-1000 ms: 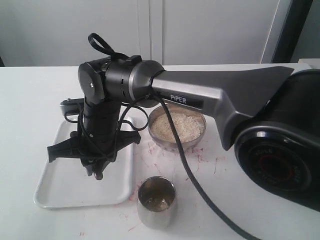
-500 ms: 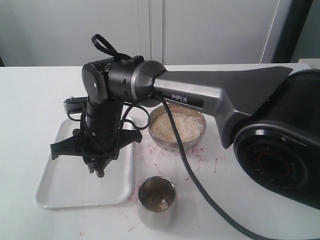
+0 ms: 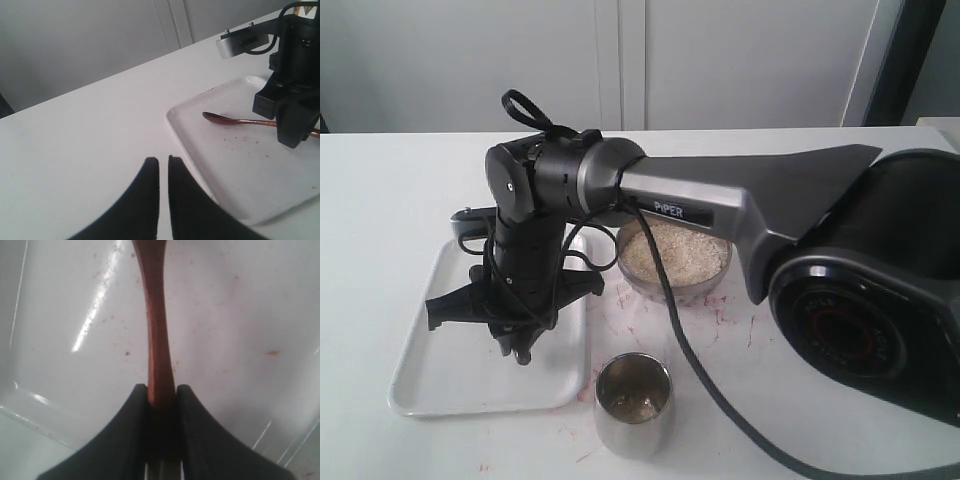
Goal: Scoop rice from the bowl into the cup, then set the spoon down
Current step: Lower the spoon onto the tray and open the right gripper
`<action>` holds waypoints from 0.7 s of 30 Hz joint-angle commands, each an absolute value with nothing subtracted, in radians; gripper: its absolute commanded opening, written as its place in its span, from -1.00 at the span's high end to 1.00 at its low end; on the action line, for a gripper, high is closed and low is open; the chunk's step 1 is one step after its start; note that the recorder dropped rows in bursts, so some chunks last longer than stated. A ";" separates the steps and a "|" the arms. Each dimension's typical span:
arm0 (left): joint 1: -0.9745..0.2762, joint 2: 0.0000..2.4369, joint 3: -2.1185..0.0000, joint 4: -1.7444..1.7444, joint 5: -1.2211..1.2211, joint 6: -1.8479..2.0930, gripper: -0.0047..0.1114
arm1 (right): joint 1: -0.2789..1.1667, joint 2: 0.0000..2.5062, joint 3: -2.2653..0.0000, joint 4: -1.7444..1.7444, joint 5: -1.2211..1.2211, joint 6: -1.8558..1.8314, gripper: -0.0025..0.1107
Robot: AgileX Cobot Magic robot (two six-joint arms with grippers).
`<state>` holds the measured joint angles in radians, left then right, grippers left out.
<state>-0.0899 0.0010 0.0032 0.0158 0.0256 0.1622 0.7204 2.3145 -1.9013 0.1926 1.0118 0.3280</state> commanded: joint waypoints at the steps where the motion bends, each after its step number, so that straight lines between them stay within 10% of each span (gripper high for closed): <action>1: -0.093 0.000 0.000 0.009 0.020 0.161 0.67 | 0.715 2.313 -1.906 0.184 0.999 0.328 0.96; 9: -0.093 0.000 0.000 0.009 0.020 0.161 0.67 | 0.715 2.313 -1.906 0.184 0.981 0.318 0.91; 21: -0.093 0.000 0.000 0.009 0.020 0.161 0.67 | 0.715 2.313 -1.906 0.188 0.985 0.318 0.26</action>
<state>-0.0899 0.0010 0.0032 0.0158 0.0256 0.1622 0.7204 2.3145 -1.9013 0.1926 0.9859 0.3260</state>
